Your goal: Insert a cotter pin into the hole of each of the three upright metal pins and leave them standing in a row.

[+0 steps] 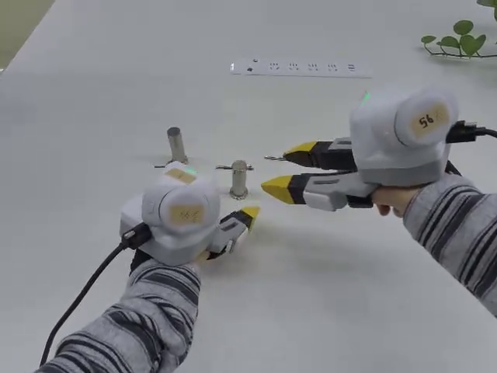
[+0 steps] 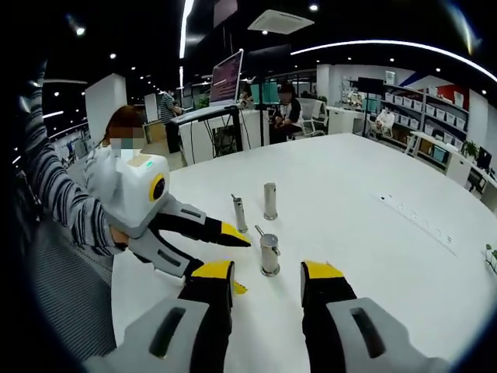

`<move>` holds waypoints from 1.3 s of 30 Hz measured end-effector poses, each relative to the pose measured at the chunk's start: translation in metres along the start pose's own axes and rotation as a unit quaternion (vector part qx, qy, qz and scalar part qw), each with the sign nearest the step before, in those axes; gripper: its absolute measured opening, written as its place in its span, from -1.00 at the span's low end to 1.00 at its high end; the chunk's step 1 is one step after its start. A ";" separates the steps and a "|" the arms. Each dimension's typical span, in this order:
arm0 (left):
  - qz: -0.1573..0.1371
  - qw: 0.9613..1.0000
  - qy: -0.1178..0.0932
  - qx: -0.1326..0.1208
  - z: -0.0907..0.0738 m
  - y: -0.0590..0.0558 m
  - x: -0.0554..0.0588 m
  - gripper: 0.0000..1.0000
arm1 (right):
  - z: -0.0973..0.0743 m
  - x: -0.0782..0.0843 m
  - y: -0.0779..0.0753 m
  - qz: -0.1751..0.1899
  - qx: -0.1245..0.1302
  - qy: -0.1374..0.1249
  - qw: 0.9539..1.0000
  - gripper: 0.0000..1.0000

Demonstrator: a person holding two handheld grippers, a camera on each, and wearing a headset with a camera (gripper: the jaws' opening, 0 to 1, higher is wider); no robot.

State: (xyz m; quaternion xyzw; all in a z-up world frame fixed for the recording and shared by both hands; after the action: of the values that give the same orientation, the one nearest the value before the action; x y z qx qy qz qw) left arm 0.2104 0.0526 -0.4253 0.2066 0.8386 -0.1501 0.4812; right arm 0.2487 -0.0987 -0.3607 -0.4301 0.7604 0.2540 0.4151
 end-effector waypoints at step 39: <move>0.006 0.999 -0.046 0.001 -0.067 0.027 -0.001 0.97 | 0.126 -0.055 -0.002 0.087 0.007 -0.014 0.996 -0.38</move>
State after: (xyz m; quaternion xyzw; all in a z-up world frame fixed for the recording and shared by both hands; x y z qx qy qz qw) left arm 0.1740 0.1063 -0.3924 0.2048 0.8141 -0.1579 0.5200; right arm 0.3182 0.0180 -0.3799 -0.3557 0.7911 0.2896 0.4047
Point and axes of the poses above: the centre of the closed fingertips' face, and the gripper's own axes: z roughly forward along the fingers, y roughly to its left, x roughly out of its underside, the point moved 9 cm from there along -z, roughly backward along the fingers
